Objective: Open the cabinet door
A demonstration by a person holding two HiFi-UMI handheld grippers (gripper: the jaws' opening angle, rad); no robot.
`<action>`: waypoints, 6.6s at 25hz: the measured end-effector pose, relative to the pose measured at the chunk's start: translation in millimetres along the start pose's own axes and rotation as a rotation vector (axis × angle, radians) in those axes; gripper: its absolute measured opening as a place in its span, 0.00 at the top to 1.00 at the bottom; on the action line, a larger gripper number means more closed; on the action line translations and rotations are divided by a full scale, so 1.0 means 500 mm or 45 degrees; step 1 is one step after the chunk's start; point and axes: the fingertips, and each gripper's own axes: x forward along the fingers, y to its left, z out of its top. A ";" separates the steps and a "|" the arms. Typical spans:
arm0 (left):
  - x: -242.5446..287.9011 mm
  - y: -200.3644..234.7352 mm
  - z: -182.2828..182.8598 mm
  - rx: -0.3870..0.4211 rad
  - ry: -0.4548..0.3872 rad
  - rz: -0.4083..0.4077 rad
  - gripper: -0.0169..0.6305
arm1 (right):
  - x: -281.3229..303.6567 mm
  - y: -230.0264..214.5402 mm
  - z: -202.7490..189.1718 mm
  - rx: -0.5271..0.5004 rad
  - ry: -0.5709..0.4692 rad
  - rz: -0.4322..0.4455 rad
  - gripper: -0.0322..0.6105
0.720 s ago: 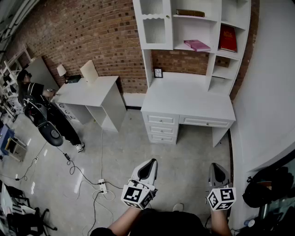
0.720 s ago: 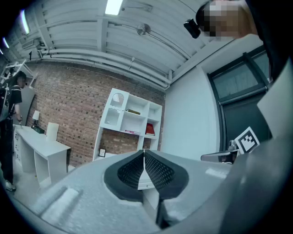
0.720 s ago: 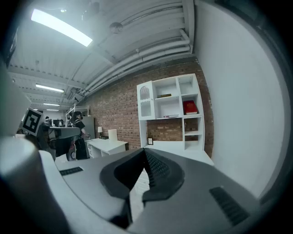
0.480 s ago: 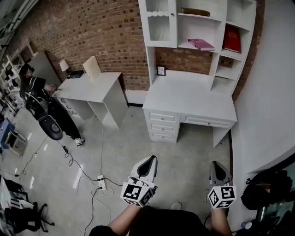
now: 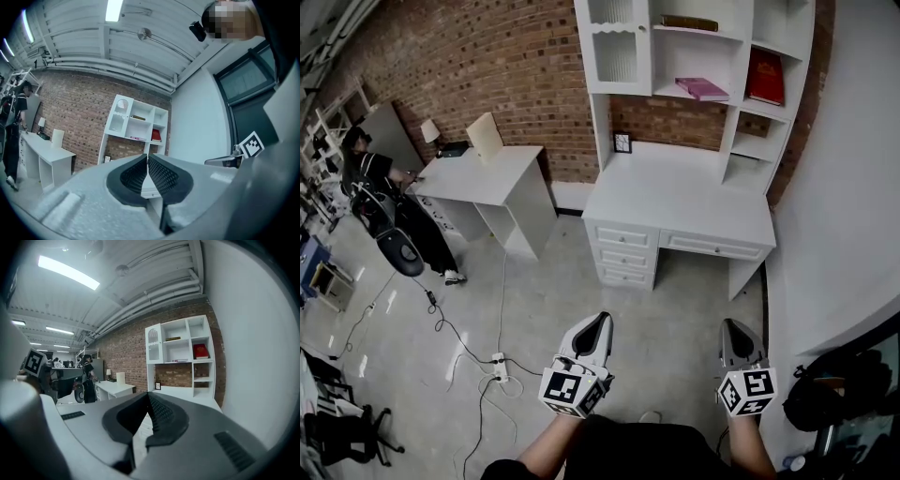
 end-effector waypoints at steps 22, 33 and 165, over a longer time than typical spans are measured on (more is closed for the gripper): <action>0.028 -0.056 -0.008 0.044 0.016 0.026 0.94 | -0.011 -0.064 -0.021 0.018 -0.044 0.035 0.95; 0.081 -0.002 -0.014 0.022 0.021 -0.046 0.92 | 0.032 -0.081 -0.005 0.037 -0.059 -0.068 0.94; 1.143 0.547 -0.060 -0.055 0.118 -0.135 0.46 | 1.106 -0.456 0.065 0.099 0.212 -0.182 0.39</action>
